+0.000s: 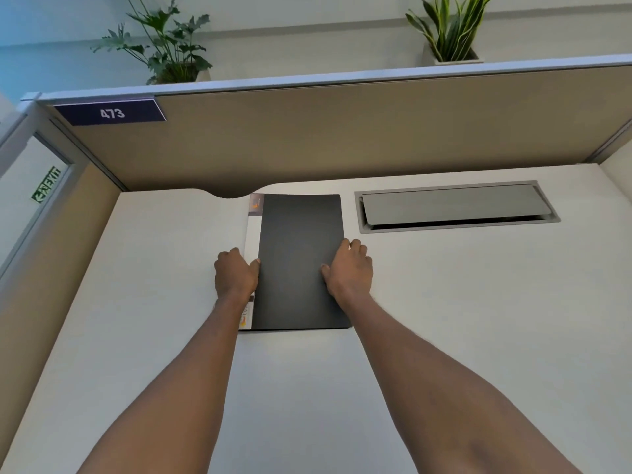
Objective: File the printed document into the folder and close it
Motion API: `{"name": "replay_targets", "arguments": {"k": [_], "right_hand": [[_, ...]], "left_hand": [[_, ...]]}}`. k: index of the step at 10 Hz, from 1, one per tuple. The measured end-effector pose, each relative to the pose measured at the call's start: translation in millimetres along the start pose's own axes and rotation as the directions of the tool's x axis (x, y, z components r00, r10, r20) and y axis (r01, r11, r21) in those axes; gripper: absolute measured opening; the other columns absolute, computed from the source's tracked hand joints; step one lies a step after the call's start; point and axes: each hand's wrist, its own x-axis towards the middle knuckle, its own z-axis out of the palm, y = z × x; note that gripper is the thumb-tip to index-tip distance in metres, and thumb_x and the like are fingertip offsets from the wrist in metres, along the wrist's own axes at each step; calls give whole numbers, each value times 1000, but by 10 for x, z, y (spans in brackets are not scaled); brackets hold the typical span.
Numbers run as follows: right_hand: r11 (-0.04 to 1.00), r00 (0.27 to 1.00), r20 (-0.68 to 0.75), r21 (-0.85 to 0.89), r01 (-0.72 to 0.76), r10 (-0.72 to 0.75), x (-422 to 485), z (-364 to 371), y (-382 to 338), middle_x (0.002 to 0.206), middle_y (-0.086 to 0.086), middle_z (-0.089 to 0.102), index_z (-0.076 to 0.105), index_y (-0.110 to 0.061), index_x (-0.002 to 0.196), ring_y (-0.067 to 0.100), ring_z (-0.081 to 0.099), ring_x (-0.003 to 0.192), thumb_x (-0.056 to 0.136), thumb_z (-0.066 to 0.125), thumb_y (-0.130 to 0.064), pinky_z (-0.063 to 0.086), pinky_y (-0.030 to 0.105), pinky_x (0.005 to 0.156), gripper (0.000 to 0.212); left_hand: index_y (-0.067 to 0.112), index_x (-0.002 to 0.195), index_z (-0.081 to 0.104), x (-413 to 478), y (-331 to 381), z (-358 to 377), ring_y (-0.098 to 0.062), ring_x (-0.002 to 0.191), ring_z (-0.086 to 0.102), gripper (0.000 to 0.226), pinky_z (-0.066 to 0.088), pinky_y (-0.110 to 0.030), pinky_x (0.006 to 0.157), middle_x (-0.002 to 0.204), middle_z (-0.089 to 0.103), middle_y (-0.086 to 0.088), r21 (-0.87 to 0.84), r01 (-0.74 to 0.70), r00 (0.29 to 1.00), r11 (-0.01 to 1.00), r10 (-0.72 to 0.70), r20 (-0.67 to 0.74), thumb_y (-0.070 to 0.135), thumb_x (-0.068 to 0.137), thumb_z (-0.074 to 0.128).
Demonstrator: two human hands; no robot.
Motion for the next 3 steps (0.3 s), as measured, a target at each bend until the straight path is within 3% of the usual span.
{"name": "replay_targets", "arguments": {"k": [1, 3], "right_hand": [[995, 994, -19, -18, 103, -103, -187, -50, 100, 132, 10, 54, 48, -8, 132, 29, 51, 124, 97, 57, -40, 43, 40, 104, 48], [972, 972, 11, -29, 233, -233, -671, -93, 519, 150, 10, 45, 37, -5, 148, 27, 41, 138, 102, 45, -37, 31, 40, 119, 57]], "left_hand": [[-1, 140, 49, -224, -42, 27, -40, 131, 51, 51, 46, -52, 105, 141, 54, -22, 57, -56, 997, 997, 59, -40, 31, 101, 56], [0, 155, 33, -820, -110, 245, -33, 154, 28, 60, 20, -52, 127, 164, 34, -17, 190, -196, 968, 962, 221, -121, 28, 104, 46]]}}
